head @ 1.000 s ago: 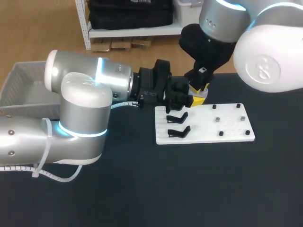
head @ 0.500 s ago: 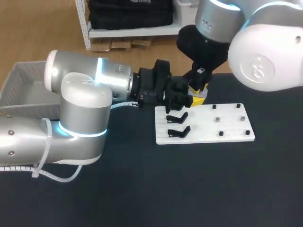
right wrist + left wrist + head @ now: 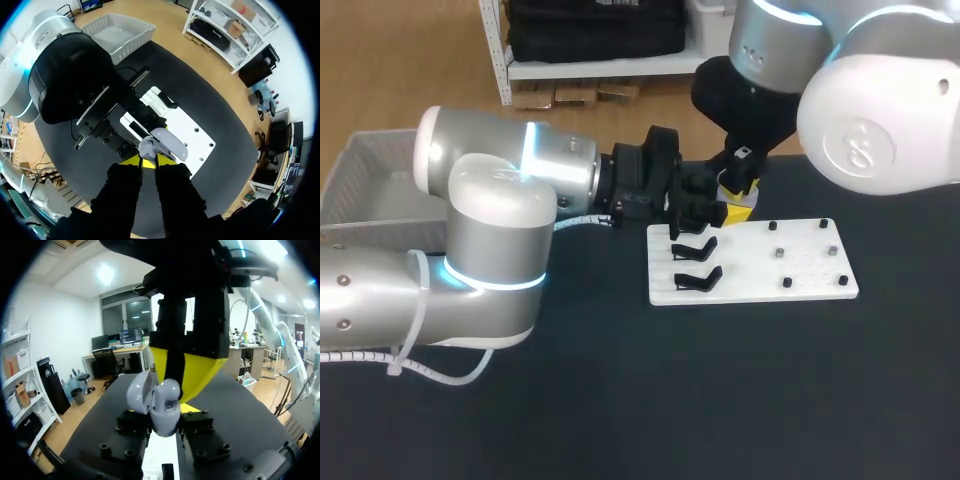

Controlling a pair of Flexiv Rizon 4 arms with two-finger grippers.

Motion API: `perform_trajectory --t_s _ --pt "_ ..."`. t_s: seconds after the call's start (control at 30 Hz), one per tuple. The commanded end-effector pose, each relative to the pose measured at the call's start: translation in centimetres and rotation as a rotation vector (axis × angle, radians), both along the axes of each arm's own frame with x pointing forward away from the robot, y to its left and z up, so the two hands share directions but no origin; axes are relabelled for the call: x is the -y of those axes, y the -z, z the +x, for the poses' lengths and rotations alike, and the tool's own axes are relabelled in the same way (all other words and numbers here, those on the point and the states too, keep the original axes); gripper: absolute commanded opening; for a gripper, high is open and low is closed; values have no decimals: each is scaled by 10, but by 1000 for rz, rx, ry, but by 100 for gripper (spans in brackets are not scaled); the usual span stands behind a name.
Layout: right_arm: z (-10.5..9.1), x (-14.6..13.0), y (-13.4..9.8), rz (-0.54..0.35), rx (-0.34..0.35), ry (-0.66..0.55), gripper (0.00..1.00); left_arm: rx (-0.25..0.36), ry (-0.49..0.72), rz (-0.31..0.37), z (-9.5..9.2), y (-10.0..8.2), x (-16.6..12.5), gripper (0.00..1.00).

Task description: Pick up each earbud case from the left stands, insert the matching earbuds, close the lid, and place the case in the box.

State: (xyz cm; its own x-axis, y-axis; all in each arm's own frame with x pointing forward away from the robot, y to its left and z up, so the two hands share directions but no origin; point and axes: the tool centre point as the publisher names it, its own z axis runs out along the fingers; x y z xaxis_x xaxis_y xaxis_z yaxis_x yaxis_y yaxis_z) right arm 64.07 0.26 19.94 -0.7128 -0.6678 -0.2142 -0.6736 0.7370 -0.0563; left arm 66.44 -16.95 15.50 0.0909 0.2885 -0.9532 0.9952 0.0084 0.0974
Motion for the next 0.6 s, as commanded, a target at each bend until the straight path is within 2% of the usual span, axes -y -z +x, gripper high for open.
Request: perform_trajectory --t_s 0.03,0.13,0.5,0.6 --pt "-1 -1 -2 3 5 3 20 6 -5 -10 -2 1 1 0" --pt "-2 -1 -4 5 11 5 29 6 -5 -10 -2 1 1 0" --pt "-4 6 -10 -4 25 24 34 6 -5 -10 -2 1 1 0" --pt "-9 10 -21 10 28 26 33 6 -5 -10 -2 1 1 0"
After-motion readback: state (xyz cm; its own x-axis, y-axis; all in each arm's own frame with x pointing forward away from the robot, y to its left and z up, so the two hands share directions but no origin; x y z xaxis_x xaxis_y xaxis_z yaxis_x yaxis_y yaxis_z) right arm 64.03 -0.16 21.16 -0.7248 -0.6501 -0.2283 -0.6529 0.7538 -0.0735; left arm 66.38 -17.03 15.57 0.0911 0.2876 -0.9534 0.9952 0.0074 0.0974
